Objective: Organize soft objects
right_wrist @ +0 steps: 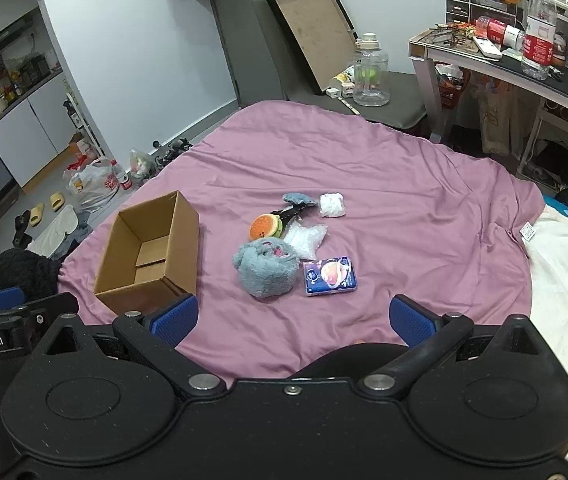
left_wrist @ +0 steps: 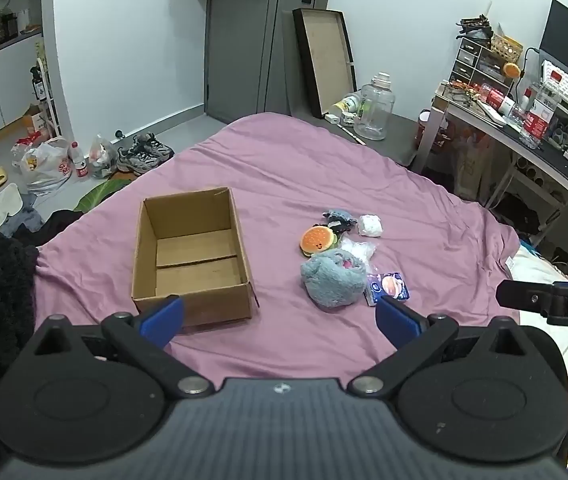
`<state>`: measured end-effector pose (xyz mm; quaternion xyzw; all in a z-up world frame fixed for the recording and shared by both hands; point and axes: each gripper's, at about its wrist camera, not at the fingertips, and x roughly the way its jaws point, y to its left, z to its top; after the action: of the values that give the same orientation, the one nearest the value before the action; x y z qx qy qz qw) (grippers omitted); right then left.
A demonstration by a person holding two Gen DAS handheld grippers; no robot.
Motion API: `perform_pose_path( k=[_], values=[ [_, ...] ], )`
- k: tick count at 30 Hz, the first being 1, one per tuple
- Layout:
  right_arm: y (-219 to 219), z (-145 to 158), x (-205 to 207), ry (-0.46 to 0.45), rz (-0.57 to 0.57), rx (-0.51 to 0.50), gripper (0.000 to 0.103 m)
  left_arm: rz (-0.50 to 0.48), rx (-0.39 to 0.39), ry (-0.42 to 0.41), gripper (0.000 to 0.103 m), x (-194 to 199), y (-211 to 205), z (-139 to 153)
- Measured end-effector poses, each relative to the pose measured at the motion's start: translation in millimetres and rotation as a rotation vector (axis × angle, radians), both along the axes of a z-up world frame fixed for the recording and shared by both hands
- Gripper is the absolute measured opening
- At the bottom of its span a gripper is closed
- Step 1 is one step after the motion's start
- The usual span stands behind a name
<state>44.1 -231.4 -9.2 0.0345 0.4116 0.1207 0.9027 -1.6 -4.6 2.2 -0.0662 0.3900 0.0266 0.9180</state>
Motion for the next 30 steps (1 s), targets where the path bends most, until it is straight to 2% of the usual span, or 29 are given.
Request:
perform_pose_path(
  k=[30],
  values=[
    [2, 3, 0, -0.008, 0.001, -0.008, 0.103, 0.009, -0.004, -0.007, 0.101, -1, 10, 7]
  ],
)
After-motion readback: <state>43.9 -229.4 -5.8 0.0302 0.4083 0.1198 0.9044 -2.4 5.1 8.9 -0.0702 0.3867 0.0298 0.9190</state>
